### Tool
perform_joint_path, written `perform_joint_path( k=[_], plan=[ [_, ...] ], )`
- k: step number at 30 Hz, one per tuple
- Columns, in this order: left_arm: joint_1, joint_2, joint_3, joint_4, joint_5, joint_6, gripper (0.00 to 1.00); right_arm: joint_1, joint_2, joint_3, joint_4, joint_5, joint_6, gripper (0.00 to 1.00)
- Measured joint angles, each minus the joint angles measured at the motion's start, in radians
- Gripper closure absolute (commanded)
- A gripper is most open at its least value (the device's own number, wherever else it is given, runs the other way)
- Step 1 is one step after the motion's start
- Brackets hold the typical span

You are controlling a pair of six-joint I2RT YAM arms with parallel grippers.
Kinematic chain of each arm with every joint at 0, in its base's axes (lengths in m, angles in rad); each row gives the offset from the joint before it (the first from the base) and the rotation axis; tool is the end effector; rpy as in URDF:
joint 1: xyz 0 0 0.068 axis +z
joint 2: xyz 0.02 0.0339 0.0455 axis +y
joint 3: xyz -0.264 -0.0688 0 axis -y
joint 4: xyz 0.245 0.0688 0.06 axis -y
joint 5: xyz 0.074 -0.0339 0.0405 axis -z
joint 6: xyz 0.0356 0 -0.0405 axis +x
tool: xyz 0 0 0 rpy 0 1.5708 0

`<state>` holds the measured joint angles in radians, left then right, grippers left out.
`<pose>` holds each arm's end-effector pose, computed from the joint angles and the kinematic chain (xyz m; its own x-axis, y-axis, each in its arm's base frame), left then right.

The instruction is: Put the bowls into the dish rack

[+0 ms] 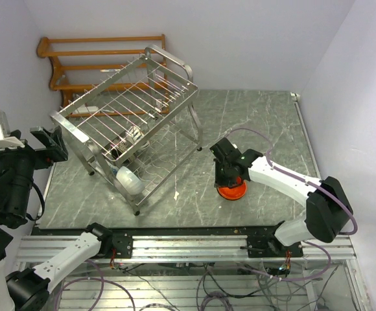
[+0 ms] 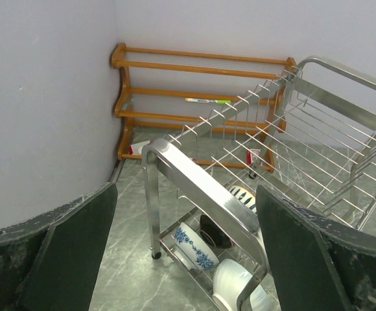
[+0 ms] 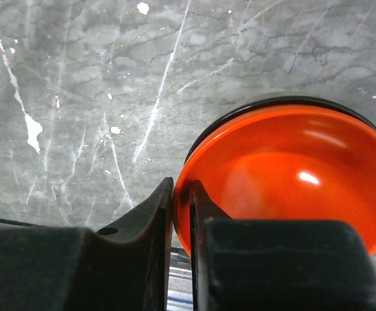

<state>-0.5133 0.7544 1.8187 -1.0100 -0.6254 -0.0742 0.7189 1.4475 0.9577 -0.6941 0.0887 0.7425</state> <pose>0.0074 0.0198 0.5432 0.0554 -0.1002 -0.9934 -0.1073 0.9886 -0.1057 0.2077 0.1776 0.2118 -0.9400 0.0723 -0.3335 0.0064 0.9808 0.1947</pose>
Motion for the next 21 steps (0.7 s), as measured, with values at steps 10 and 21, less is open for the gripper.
perform_joint_path(
  k=[10,21],
  plan=[
    [-0.003,-0.002,-0.023,0.023,0.0,0.006,0.01,0.001,-0.032,0.075,-0.088,0.004,-0.004,1.0],
    [-0.006,-0.002,0.003,0.034,-0.002,0.02,0.01,0.002,-0.108,0.238,-0.027,-0.137,-0.021,1.0]
  ],
)
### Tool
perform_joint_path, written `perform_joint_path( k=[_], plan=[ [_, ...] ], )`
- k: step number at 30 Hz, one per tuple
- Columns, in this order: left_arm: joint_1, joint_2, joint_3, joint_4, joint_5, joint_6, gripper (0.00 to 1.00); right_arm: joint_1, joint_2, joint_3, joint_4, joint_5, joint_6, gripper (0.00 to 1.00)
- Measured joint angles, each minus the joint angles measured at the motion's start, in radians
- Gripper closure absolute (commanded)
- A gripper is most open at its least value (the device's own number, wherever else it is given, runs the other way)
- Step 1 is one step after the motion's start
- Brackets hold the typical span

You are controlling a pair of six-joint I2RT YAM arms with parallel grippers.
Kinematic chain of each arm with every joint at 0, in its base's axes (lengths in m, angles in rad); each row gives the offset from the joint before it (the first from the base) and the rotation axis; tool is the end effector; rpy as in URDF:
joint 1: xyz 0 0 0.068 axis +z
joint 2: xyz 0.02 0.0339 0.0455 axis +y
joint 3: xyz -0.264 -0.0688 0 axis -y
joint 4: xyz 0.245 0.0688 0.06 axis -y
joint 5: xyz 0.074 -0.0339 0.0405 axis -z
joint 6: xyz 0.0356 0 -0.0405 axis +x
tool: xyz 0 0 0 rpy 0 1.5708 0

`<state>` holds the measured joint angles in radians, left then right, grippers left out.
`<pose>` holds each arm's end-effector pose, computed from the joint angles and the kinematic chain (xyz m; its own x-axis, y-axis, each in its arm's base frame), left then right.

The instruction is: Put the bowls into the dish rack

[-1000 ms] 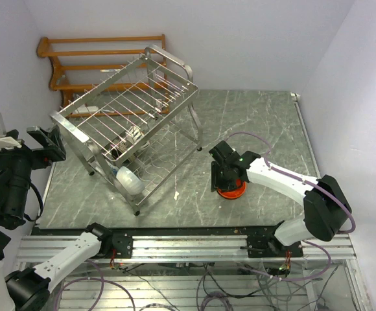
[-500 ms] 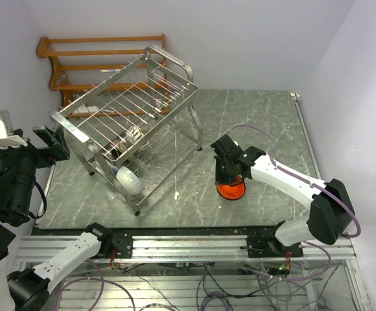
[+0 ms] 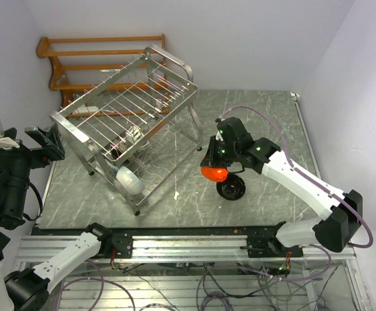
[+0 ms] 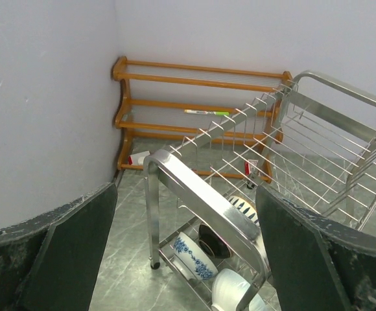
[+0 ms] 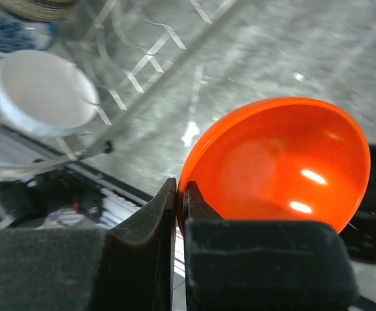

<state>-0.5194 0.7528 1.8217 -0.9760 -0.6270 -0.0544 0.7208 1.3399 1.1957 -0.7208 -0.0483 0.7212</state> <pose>0.0060 0.0206 0.5472 0.0861 -0.1000 -0.9913 -0.1007 0.9890 -0.1085 0.2105 0.1872 0.3113 -0.8802 0.1046 -0.4629 -0.1352 0.8797 0.4559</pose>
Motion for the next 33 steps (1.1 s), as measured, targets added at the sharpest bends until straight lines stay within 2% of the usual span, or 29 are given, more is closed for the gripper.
perform_joint_path(
  k=[6,15,26,33],
  plan=[
    [0.0,0.0,0.022,0.0,-0.018,0.008,0.01,0.005,0.024,0.001,0.196,-0.183,0.016,1.0],
    [-0.002,0.006,0.043,-0.003,-0.045,0.013,0.01,0.021,0.152,-0.039,0.643,-0.468,0.136,1.0],
    [-0.002,0.016,0.059,-0.013,-0.078,0.022,0.01,0.021,0.369,-0.063,1.12,-0.59,0.331,1.0],
    [-0.002,0.029,0.087,-0.023,-0.095,0.03,0.01,0.021,0.494,-0.04,1.285,-0.615,0.414,1.0]
  ],
)
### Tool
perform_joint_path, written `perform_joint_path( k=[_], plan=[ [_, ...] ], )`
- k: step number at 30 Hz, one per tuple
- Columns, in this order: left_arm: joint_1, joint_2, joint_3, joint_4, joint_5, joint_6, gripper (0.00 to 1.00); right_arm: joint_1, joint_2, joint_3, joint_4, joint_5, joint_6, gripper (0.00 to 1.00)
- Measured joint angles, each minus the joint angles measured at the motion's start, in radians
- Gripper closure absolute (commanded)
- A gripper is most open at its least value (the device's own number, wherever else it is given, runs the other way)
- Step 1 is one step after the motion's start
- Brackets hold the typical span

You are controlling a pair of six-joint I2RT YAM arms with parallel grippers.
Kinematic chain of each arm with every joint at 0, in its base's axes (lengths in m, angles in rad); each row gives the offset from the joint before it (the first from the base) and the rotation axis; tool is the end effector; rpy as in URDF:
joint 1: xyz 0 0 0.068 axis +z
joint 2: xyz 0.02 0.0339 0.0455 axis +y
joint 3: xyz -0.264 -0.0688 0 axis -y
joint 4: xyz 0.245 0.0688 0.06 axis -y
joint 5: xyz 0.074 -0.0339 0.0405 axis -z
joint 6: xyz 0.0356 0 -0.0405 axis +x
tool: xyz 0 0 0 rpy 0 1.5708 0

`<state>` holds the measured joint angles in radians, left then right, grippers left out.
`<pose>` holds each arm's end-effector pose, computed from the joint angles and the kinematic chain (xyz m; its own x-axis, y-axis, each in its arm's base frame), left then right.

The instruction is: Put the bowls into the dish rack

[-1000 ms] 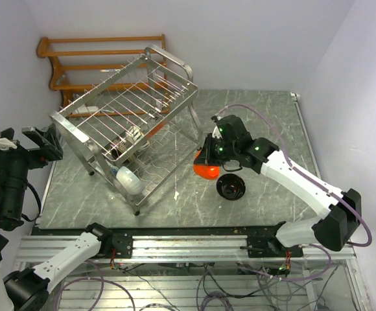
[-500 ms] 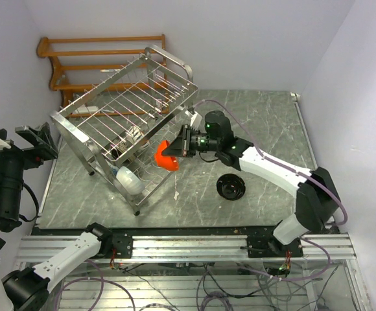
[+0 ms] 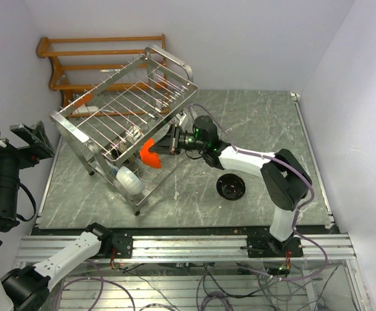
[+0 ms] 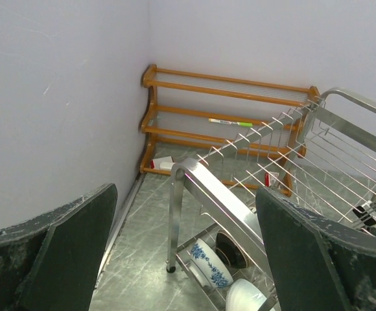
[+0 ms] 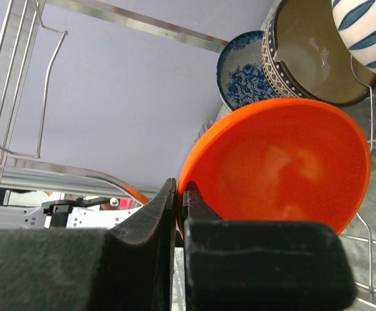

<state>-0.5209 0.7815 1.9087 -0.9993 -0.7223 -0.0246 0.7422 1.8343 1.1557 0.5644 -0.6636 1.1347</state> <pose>-0.0026 0.0287 0.5593 0.1154 -0.0875 -0.9895 -0.1926 0.9752 -0.1087 0.2936 0.2990 0.2497 -0.9269 0.1188 -0.3560 -0.3393 0.1403 0.9302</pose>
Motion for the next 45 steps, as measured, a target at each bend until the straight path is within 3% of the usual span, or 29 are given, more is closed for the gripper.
perform_joint_path(
  k=[9,30,45],
  plan=[
    [0.0,0.0,0.039,-0.034,-0.026,-0.001,0.01,0.023,0.112,0.024,0.135,-0.028,0.075,1.0],
    [0.0,0.0,0.058,-0.071,-0.045,-0.01,0.01,0.043,0.309,0.109,0.342,-0.266,0.241,1.0],
    [0.0,0.0,0.063,-0.072,-0.048,-0.01,0.01,0.031,0.351,0.156,0.238,-0.301,0.182,1.0]
  ],
)
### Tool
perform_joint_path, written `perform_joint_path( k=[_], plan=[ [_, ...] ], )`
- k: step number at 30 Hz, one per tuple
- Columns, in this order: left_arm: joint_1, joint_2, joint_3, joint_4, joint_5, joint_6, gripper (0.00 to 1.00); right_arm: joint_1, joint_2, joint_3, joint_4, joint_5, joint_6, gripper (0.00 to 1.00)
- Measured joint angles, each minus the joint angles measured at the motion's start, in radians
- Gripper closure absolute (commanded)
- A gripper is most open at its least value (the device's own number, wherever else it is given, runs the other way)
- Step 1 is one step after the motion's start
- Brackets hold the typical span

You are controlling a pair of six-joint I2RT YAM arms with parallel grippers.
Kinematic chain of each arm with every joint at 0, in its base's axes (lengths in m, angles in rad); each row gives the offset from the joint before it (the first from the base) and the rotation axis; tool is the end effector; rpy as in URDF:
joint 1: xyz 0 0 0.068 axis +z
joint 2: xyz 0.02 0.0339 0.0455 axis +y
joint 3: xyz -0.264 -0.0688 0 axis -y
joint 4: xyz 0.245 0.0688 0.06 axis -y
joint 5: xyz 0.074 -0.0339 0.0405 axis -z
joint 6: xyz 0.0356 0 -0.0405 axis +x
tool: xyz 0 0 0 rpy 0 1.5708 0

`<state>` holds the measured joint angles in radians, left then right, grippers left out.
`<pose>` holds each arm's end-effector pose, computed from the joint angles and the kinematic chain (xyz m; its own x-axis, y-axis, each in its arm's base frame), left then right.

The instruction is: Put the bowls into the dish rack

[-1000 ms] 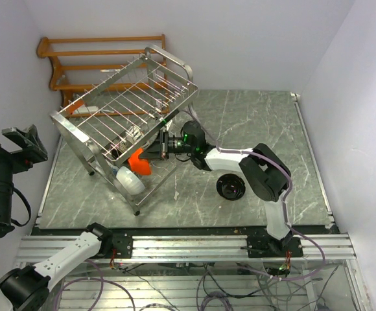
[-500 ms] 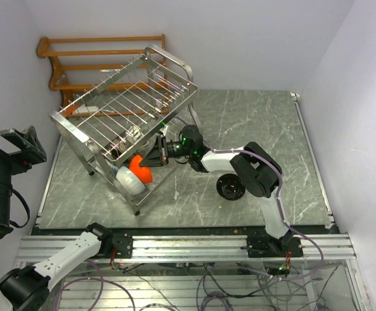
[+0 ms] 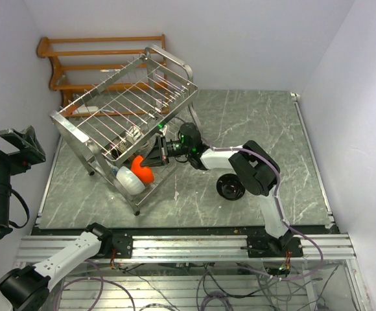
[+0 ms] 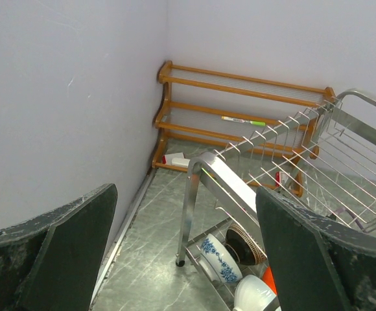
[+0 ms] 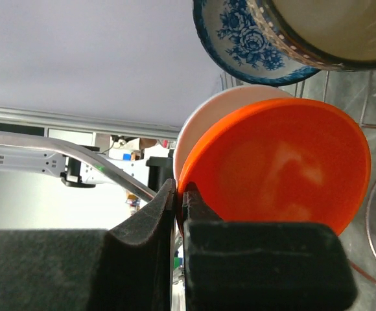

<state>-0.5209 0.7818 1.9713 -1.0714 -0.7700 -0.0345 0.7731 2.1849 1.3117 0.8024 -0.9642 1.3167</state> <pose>-0.0163 0.0379 0.5610 0.1105 -0.0919 -0.9896 -0.2387 0.9641 -0.1162 0.3157 0.3488 0.1734 -0.9658 -0.1714 -0.1945 -0.1985 0.0065 0.9801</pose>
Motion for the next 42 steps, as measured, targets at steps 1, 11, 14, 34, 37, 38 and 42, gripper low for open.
perform_joint_path(
  k=[1,11,14,34,37,38,42],
  plan=[
    [0.0,0.0,0.0,0.0,-0.002,0.0,0.01,-0.003,0.0,0.001,-0.003,-0.001,-0.007,1.0],
    [0.0,0.0,0.0,0.001,-0.009,0.001,0.01,-0.018,0.023,0.105,-0.232,-0.005,-0.177,0.74],
    [0.0,0.0,0.0,0.001,-0.011,0.001,0.01,-0.013,0.023,0.153,-0.348,0.001,-0.26,0.66],
    [0.0,0.0,-0.017,0.007,-0.011,0.001,0.01,-0.013,-0.092,0.107,-0.483,0.056,-0.353,0.55],
    [0.0,0.0,-0.017,0.008,-0.01,0.001,0.01,-0.012,-0.134,0.089,-0.484,0.074,-0.354,0.55],
    [0.0,0.0,-0.017,0.008,-0.009,0.001,0.01,-0.012,-0.152,0.076,-0.487,0.084,-0.354,0.55],
    [0.0,0.0,-0.017,0.009,-0.005,0.0,0.01,-0.013,-0.236,0.007,-0.515,0.135,-0.364,0.55]
  ],
)
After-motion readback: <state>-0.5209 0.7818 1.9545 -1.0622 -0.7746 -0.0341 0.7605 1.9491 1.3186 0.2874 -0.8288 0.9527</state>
